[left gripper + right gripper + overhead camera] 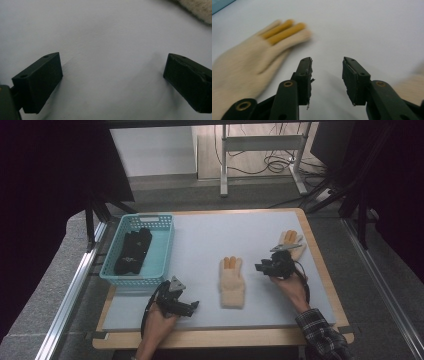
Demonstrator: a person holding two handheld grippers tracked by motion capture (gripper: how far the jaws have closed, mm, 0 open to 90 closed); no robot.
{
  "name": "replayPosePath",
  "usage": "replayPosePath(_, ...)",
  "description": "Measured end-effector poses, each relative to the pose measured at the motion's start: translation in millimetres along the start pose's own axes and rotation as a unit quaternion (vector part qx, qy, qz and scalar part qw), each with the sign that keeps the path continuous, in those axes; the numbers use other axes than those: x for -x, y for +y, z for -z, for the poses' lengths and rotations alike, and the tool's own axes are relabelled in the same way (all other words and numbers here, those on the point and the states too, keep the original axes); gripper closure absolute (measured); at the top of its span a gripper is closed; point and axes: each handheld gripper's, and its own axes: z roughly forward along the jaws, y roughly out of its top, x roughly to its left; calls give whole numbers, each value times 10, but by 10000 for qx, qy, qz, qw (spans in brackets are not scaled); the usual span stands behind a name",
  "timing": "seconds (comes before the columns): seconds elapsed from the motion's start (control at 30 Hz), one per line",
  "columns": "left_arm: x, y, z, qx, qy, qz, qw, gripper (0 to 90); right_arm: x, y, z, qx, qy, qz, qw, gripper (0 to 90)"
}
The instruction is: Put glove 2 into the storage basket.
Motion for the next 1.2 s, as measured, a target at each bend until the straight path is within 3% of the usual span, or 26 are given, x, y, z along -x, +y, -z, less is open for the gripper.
replayPosePath(0.13, 2, 0, -1, 12, 2, 15, 10000, 23, -276, 34, -175, -67, 338, 254, 9991, 605)
replayPosePath(0.23, 1, 0, 0, 6, 3, 7, 10000, 23, -420, 54, -313, -210, 381, 409, 9982, 618)
replayPosePath(0.3, 2, -1, 0, 8, 6, 5, 10000, 23, -462, 30, -386, -338, 239, 423, 9982, 780)
replayPosePath(0.37, 1, -1, 0, 8, 4, 5, 10000, 24, -450, 23, -366, -321, 348, 208, 9987, 856)
replayPosePath(0.47, 0, -1, 1, 2, 2, 0, 10000, 23, -501, 29, -247, -210, 173, 351, 9990, 861)
replayPosePath(0.57, 0, -1, 0, 1, 1, 0, 10000, 23, -482, 38, -105, 32, 78, 289, 9995, 825)
replayPosePath(0.63, 1, -1, 0, 2, 3, -1, 10000, 23, -431, 33, -85, -10, -25, 266, 9996, 740)
replayPosePath(0.73, 0, 0, 0, 0, 3, 0, 10000, 23, -317, 14, -55, 34, -30, 164, 9999, 679)
replayPosePath(0.87, 0, 0, 1, 0, 2, -1, 10000, 24, -139, 38, 43, 127, -312, 208, 9992, 601)
replayPosePath(1.03, -2, 0, 1, -4, -2, -7, 10000, 23, 284, 82, 209, 185, -822, 173, 9963, 555)
replayPosePath(1.2, -3, 1, 0, -8, -1, -10, 10000, 23, 729, 66, 344, 225, -1328, -65, 9909, 485)
